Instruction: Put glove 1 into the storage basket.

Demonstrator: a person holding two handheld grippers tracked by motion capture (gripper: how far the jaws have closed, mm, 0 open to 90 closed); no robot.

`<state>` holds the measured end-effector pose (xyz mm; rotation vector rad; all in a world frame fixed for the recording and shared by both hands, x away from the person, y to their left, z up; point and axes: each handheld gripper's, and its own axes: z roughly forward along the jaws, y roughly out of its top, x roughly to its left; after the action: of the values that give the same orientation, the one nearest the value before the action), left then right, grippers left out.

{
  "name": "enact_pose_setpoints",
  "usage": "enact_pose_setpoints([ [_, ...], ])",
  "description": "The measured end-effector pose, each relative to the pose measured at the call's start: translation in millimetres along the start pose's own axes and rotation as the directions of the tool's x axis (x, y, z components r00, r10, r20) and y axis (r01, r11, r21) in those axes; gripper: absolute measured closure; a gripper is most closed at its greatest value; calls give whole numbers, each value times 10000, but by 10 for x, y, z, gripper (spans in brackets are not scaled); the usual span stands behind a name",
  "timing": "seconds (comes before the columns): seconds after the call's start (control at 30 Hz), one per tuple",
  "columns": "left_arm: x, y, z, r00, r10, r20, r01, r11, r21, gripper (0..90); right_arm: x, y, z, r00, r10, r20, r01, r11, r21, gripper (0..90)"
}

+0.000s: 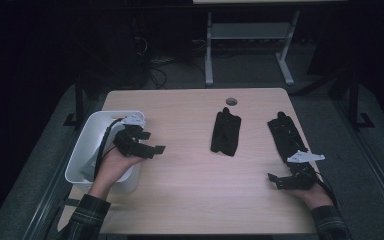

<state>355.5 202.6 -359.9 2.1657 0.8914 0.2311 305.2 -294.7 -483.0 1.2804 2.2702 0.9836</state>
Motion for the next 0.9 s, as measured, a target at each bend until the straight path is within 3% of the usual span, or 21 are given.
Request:
enact_pose_setpoints([
  [0.33,-389,-31,400,9973,654,342,-674,9960,595,130,0,0,0,10000,0,-5,0,10000,-2,104],
  [0.47,-479,-111,561,9975,584,405,-614,9952,764,125,0,-2,-2,10000,-17,-22,17,10000,5,103],
  [0.6,-533,-200,690,9969,732,276,-756,9921,1001,124,1,-2,-2,10000,-16,-24,16,10000,7,103],
  [0.8,-510,-423,890,9981,560,257,-591,9886,1382,124,0,-2,-2,10000,-25,-17,25,10000,7,103],
  [0.9,-510,-481,941,9965,835,38,-830,9835,1610,124,0,-1,-1,10000,-11,-7,11,10000,12,101],
])
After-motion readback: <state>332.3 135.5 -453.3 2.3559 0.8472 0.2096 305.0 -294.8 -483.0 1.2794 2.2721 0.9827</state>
